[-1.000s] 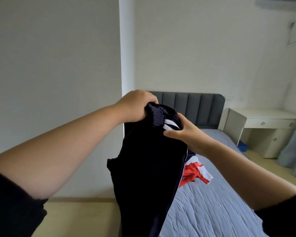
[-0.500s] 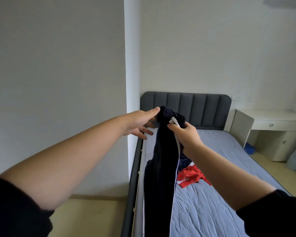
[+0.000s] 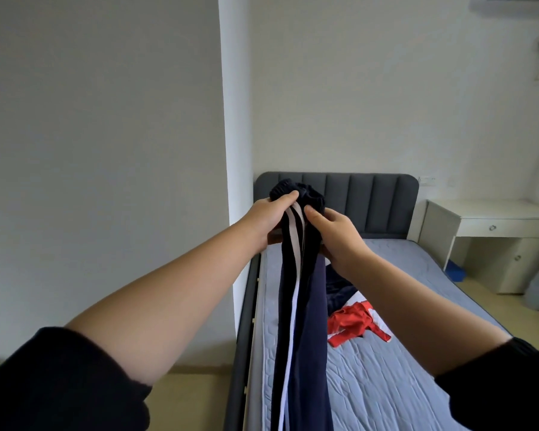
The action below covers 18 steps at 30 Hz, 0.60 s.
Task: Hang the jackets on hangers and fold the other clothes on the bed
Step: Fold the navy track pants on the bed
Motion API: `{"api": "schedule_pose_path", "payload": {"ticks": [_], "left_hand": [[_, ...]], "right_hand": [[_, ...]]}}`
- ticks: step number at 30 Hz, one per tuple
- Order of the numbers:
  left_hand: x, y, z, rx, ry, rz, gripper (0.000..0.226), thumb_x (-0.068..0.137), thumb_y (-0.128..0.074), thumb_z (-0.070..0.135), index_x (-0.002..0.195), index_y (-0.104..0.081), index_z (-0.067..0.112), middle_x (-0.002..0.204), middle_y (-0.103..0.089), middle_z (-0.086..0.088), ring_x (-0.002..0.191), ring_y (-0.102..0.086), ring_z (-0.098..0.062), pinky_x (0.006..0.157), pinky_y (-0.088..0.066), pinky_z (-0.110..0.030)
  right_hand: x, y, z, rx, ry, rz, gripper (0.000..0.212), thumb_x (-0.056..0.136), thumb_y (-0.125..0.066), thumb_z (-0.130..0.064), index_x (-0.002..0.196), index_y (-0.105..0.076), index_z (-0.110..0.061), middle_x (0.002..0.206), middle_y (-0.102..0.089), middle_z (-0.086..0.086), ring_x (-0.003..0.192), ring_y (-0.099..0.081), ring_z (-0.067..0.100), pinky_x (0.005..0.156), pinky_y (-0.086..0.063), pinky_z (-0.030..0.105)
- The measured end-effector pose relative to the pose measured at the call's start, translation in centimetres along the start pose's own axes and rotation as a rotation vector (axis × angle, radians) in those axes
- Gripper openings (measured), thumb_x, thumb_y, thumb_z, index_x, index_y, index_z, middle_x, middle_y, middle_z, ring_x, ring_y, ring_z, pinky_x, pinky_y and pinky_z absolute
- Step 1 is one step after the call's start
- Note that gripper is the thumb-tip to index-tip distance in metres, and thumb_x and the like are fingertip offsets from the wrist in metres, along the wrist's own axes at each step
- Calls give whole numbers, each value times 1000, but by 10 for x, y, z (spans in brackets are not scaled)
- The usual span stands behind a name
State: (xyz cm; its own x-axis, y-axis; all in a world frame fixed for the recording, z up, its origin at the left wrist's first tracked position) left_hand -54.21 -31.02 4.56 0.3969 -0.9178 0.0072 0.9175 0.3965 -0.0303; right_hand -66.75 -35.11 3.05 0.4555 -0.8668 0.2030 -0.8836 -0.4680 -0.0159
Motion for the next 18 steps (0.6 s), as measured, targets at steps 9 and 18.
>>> {"api": "schedule_pose_path", "payload": {"ticks": [9, 18], "left_hand": [[12, 12, 38, 614, -364, 53, 10, 88, -59, 12, 80, -60, 17, 74, -57, 2, 71, -52, -15, 62, -39, -22], [25, 58, 54, 667, -443, 220, 6, 87, -59, 9, 87, -66, 9, 83, -64, -1, 79, -57, -16, 70, -41, -23]], "right_hand": [[17, 68, -37, -496, 280, 346, 11, 94, -55, -16, 84, -57, -18, 66, -56, -4, 55, -48, 7, 46, -37, 21], [45, 131, -62, -752, 269, 313, 11, 87, -58, -4, 91, -67, -7, 80, -65, 9, 76, -57, 21, 69, -46, 30]]}}
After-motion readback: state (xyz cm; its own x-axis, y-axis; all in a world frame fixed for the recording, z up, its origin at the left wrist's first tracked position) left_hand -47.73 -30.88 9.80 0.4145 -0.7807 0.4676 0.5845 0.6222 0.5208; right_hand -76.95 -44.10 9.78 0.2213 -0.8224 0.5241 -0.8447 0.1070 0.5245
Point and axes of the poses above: each hand's wrist, its own x-axis towards the middle knuckle, its own y-axis out of the back of the hand, z = x × y, the point moved 6 cm from there along x, towards the middle knuckle
